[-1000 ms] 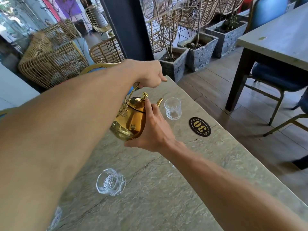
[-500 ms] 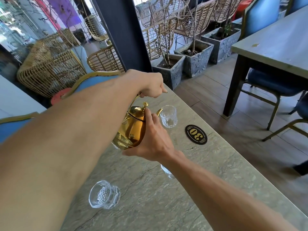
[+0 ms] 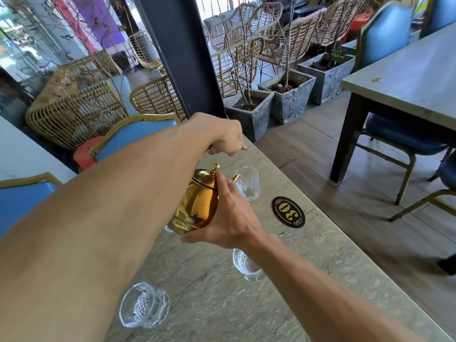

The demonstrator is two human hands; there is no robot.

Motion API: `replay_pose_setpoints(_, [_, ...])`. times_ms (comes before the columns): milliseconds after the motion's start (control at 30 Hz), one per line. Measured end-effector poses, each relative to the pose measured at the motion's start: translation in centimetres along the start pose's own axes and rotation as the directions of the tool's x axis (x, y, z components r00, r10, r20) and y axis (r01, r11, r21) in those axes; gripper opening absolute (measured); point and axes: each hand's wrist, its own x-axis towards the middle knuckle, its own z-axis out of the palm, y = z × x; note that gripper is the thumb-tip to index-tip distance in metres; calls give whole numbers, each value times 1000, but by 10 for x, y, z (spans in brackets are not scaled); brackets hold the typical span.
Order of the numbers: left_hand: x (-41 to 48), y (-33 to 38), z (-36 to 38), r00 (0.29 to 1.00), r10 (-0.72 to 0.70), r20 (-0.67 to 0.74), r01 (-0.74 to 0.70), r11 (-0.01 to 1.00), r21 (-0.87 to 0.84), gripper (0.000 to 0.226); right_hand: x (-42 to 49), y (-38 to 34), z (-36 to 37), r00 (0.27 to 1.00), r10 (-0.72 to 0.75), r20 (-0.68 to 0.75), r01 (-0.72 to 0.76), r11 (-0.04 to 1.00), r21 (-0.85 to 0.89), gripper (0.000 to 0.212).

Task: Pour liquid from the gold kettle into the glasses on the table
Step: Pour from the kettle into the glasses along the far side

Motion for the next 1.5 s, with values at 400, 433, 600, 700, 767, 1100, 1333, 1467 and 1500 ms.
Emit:
replay_pose_setpoints(400, [10,0,-2,995,-97,25,99,991,-91,31,-2,8,-13,999,-21,45,21,1000,10,152])
replay_pose_setpoints(433, [10,0,-2,994,-103,22,105,989,-105,32,-2,8,-14,999,-24,49,23,1000,8,152])
replay_pose_setpoints(600, [14,-5,-2,994,-108,8,108,977,-185,29,-1,8,-17,997,-37,64,37,999,5,150])
replay_pose_setpoints(700, [16,-7,-1,994,-108,6,107,979,-174,28,0,8,-17,997,-37,69,37,999,-3,151])
replay_pose_setpoints(767, [17,-8,-1,994,-107,9,107,979,-174,28,1,8,-17,997,-35,69,35,999,-5,152])
replay_pose_setpoints(1100, [26,-13,0,994,-106,19,108,979,-175,26,6,10,-15,998,-32,60,32,999,-6,150])
replay_pose_setpoints(1333, [30,-15,1,994,-108,1,106,977,-185,24,6,12,-17,997,-32,72,33,999,-6,152])
replay_pose_setpoints(1467, [30,-15,1,994,-108,19,110,973,-203,22,5,12,-17,997,-34,74,34,999,-1,149])
replay_pose_setpoints(1500, [30,-15,1,994,-106,21,108,973,-202,23,5,12,-17,997,-35,75,35,999,-1,148])
